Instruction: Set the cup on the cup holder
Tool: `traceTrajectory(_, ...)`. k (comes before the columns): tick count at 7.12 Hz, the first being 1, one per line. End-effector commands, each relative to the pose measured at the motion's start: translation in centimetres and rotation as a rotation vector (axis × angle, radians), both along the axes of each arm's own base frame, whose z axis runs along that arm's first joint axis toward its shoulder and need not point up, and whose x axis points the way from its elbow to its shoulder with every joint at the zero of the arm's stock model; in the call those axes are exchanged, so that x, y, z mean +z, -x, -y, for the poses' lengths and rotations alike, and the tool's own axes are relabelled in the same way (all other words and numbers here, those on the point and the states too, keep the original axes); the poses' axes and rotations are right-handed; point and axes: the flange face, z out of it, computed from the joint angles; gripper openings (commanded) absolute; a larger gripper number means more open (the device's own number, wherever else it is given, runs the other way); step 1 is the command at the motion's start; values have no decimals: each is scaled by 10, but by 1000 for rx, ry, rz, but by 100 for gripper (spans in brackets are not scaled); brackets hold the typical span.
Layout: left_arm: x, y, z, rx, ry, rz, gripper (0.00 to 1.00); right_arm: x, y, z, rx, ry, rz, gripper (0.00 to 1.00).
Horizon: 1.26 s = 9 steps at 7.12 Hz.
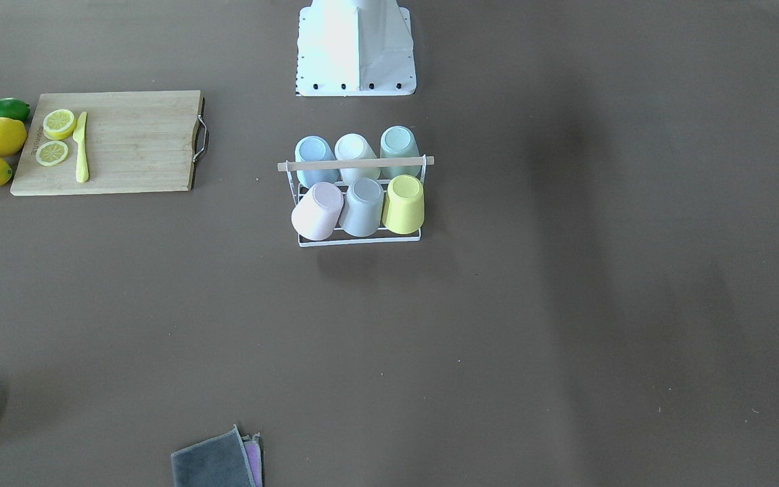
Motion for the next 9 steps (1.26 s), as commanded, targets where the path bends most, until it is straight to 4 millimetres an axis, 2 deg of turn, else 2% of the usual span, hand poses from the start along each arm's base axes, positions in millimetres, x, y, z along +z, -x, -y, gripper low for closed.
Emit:
traceTrajectory(1, 6, 0, -5, 2, 10, 9, 98, -27, 1, -52, -6, -8, -36, 100)
traceTrajectory(5, 5, 1, -2, 19, -18, 22, 98, -26, -8, -56, 12, -9, -33, 100)
traceTrajectory(6, -2, 1, 0, 35, -55, 23, 98, -25, -10, -57, 16, -7, -34, 100)
traceTrajectory(8, -2, 5, 8, 135, -259, 104, 98, -26, -14, -58, 25, -10, -36, 100)
traceTrajectory(9, 4, 5, 6, 132, -233, 102, 98, -24, -14, -59, 25, -7, -37, 100)
